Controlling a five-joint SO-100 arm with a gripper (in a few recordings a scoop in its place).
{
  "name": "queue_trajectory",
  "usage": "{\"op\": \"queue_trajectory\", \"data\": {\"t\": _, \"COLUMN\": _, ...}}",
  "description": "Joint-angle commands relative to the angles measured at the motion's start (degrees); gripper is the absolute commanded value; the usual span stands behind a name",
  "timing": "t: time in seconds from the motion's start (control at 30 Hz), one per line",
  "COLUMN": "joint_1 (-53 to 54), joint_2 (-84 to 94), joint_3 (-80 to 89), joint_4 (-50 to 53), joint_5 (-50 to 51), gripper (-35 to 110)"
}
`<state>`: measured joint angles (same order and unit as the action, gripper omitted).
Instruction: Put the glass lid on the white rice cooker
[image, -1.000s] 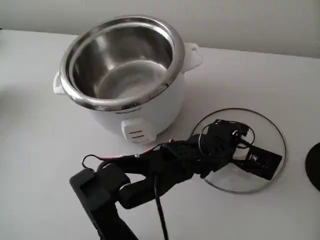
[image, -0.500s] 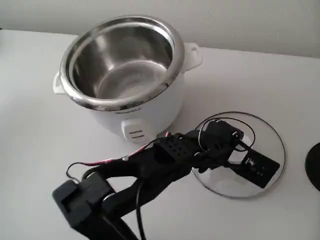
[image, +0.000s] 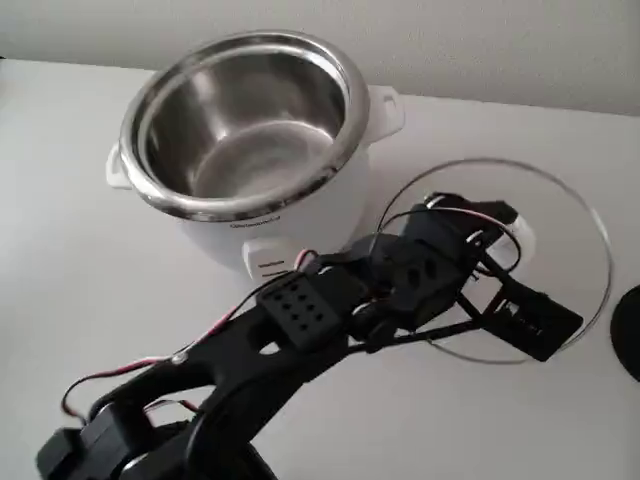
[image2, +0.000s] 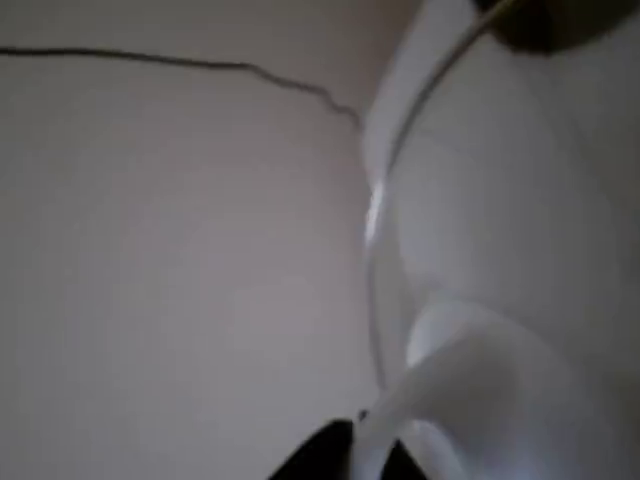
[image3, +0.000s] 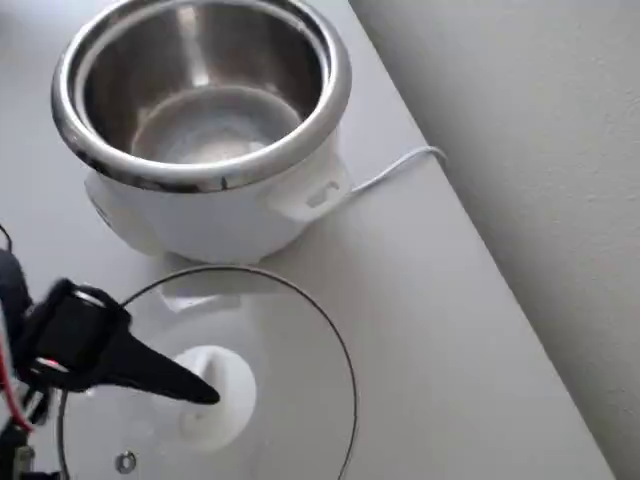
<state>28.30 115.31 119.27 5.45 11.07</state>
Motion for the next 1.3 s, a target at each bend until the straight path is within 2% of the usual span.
{"op": "queue_trajectory", "data": {"t": 0.0, "joint_1": 0.5, "joint_2": 13.5, "joint_3": -4.0, "joint_4": -3.1, "joint_5": 0.9, "gripper": 0}}
{"op": "queue_trajectory", "data": {"t": 0.5, "joint_1": -8.7, "joint_2": 27.5, "joint_3": -11.2, "joint_4": -1.5, "joint_5": 1.1, "gripper": 0}}
{"op": "queue_trajectory", "data": {"t": 0.73, "joint_1": -22.7, "joint_2": 28.0, "joint_3": -16.0, "joint_4": -0.7, "joint_5": 2.5, "gripper": 0}}
{"op": "queue_trajectory", "data": {"t": 1.0, "joint_1": -39.3, "joint_2": 20.0, "joint_3": -26.8, "joint_4": 7.2, "joint_5": 2.5, "gripper": 0}}
{"op": "queue_trajectory", "data": {"t": 1.27, "joint_1": -47.2, "joint_2": 12.1, "joint_3": -27.3, "joint_4": 6.8, "joint_5": 2.8, "gripper": 0}}
